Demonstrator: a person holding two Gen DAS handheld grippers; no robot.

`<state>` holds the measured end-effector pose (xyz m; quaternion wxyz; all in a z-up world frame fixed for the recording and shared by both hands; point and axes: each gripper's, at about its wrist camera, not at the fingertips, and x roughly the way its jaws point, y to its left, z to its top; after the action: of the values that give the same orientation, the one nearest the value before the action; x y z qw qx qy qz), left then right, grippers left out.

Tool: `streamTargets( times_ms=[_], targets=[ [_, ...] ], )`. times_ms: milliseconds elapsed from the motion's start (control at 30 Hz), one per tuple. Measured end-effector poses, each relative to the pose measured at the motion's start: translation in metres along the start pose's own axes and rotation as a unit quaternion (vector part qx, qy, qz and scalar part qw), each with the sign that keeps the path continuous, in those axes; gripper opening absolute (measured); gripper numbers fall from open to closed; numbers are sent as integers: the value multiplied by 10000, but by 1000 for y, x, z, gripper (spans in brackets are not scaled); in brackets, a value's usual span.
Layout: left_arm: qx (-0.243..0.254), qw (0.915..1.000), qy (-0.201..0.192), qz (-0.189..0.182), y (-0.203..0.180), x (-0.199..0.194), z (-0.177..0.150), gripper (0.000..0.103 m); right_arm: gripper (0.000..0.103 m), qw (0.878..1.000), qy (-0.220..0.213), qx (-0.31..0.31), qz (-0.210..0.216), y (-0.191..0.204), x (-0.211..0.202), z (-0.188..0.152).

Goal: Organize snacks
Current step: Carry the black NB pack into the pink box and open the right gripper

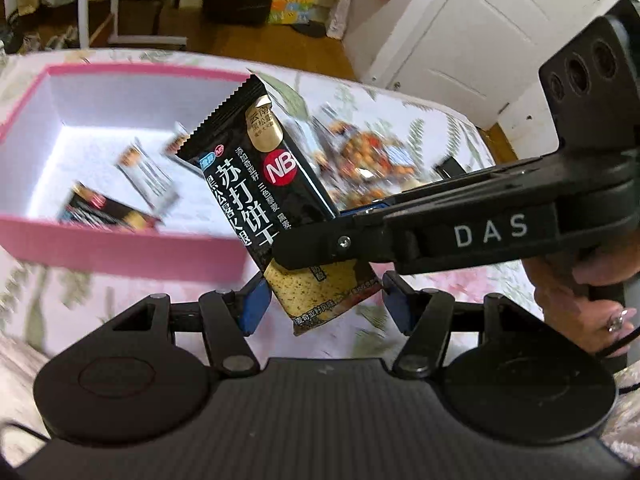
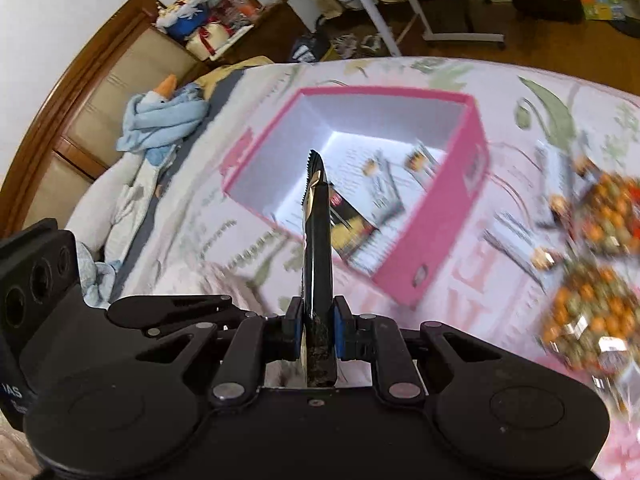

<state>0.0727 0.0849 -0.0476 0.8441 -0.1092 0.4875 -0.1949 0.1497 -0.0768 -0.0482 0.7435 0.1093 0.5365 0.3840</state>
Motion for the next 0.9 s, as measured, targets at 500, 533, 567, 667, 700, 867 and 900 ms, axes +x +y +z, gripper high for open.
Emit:
streamTargets(
  times_ms=[500,533,567,667,700,867,900],
  targets=[
    [-71,9988,469,-136,87,69,66,60,19,9979,176,114,-618,-16,80,69],
    [-52,9983,559,-126,89,75,65,60,19,9978,181,184,-615,-21,85,67],
    [-23,9979,637,-101,90,79,64,60,19,9977,183,258,-592,-25,89,65],
    [111,9970,758,110,88,90,62,60,26,9971,151,453,-593,-35,97,60],
    [160,9968,757,197,87,91,62,63,27,9967,130,458,-654,-35,98,60],
    [404,9961,601,502,78,82,58,66,45,9959,-92,283,-857,-29,86,55],
    [420,9960,605,504,77,79,57,66,45,9959,-141,218,-863,-26,79,53]
  ],
)
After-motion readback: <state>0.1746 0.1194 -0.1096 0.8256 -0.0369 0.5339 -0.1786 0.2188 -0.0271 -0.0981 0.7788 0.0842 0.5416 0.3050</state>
